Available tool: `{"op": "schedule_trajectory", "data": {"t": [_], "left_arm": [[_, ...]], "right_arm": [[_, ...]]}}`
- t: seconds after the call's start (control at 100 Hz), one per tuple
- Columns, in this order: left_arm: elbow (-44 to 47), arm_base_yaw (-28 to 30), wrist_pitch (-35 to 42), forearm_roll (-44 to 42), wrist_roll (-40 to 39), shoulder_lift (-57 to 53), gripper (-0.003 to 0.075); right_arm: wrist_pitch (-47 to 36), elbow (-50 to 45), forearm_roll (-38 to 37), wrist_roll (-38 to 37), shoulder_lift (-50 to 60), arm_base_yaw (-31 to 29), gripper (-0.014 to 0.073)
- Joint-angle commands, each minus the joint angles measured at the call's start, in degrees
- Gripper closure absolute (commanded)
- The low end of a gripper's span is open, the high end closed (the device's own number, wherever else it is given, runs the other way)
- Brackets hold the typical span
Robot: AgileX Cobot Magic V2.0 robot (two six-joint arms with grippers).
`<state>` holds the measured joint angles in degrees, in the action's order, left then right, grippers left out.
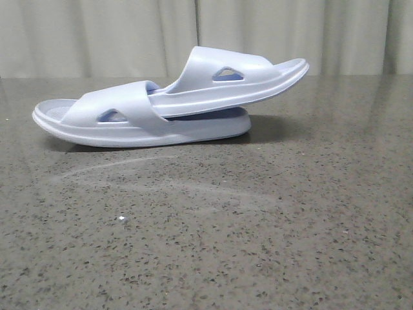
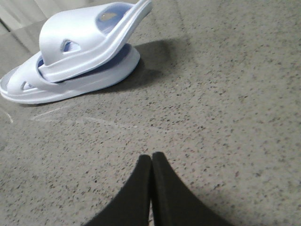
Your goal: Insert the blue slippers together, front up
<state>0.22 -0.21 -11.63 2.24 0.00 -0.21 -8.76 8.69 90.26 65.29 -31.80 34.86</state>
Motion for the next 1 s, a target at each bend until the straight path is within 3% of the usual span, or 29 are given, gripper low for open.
{"op": "schedule_trajectory", "data": {"t": [0.0, 0.06, 0.13, 0.27, 0.35, 0.55, 0.73, 0.99], "left_arm": [[0.5, 0.1, 4.6, 0.4, -0.4, -1.7, 0.0705], [0.5, 0.1, 4.6, 0.4, -0.4, -1.7, 0.0705], [0.5, 0.1, 4.6, 0.4, -0.4, -1.7, 0.0705], [0.5, 0.1, 4.6, 0.4, -0.4, -1.7, 0.0705], [0.5, 0.1, 4.6, 0.4, -0.4, -1.7, 0.0705], [0.5, 0.1, 4.6, 0.4, -0.4, -1.7, 0.0705], [0.5, 0.1, 4.6, 0.4, -0.4, -1.7, 0.0705], [0.5, 0.1, 4.6, 0.4, -0.4, -1.7, 0.0705]], "right_arm": [[-3.6, 1.3, -0.3, 0.6, 0.1, 0.0, 0.0673], [-5.5, 0.6, -2.9, 0.6, 0.9, 0.0, 0.0673], [-7.7, -0.7, -12.3, -2.0, 2.3, 0.0, 0.0673], [-13.7, -5.2, -44.0, -26.1, 6.7, -2.8, 0.0673], [-15.0, -7.8, -54.9, -32.0, 9.8, -7.3, 0.0673], [-13.9, -10.4, -66.6, -35.9, 17.3, -19.3, 0.0673], [-12.2, -10.4, -82.3, -44.2, 20.9, -27.6, 0.0673], [-1.6, -10.4, -82.9, -47.3, 25.5, -37.1, 0.0673]]}}
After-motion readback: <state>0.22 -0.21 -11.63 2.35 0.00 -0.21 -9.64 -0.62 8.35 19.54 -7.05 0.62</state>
